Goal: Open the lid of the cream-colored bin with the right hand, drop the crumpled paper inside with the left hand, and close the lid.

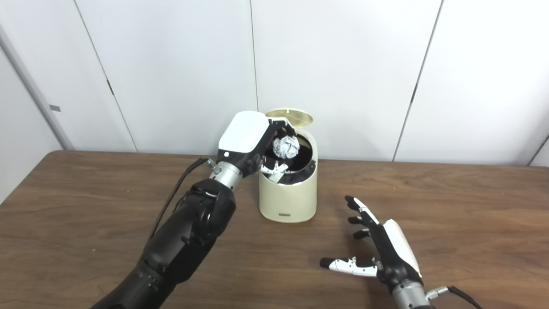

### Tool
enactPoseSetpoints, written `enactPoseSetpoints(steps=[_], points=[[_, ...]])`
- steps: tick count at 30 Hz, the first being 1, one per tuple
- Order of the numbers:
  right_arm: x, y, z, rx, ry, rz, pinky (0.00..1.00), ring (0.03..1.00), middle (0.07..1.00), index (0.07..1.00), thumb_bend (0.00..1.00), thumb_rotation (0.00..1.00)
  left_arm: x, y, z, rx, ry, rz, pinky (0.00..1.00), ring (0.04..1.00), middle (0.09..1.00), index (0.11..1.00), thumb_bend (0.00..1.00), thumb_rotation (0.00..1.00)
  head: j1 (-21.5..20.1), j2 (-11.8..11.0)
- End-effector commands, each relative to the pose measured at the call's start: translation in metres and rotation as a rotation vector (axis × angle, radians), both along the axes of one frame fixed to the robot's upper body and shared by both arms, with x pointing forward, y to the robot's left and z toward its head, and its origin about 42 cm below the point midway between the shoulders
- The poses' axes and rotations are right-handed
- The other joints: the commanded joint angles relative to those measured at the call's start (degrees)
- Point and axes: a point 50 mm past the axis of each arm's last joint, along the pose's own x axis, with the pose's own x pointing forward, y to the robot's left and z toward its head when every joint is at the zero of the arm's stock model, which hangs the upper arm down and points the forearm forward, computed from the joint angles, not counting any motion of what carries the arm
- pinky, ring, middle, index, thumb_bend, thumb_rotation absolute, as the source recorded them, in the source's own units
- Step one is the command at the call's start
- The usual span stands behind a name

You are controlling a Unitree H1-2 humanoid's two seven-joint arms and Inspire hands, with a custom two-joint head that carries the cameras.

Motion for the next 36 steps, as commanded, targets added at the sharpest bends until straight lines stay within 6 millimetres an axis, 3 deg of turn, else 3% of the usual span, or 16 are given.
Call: enactPoseSetpoints(steps=[1, 21, 30, 36], points=[[0.0059, -0.0001, 0.0181, 0.007, -0.073, 0.010, 0.66, 0.813, 0.904, 0.906, 0.81, 0.27, 0.0054, 0.0022, 0.0200, 0.021, -0.053, 0.020, 0.42, 0.550, 0.634, 0.622, 0.98, 0.05, 0.04, 0.07], [0.0073, -0.0018, 0.0198, 0.006, -0.078, 0.016, 0.66, 0.809, 0.905, 0.906, 0.82, 0.27, 0.0053, 0.0033, 0.0237, 0.028, -0.051, 0.030, 0.43, 0.555, 0.632, 0.617, 0.96, 0.07, 0.41, 0.46], [0.0064, -0.0017, 0.0198, 0.009, -0.074, 0.018, 0.65, 0.809, 0.905, 0.906, 0.82, 0.26, 0.0036, 0.0044, 0.0236, 0.044, -0.027, 0.025, 0.48, 0.606, 0.677, 0.662, 1.00, 0.18, 0.41, 0.77], [0.0061, -0.0012, 0.0202, 0.007, -0.073, 0.016, 0.63, 0.798, 0.904, 0.907, 0.81, 0.27, 0.0020, 0.0048, 0.0240, 0.045, -0.031, 0.023, 0.48, 0.606, 0.681, 0.668, 1.00, 0.19, 0.44, 1.13]])
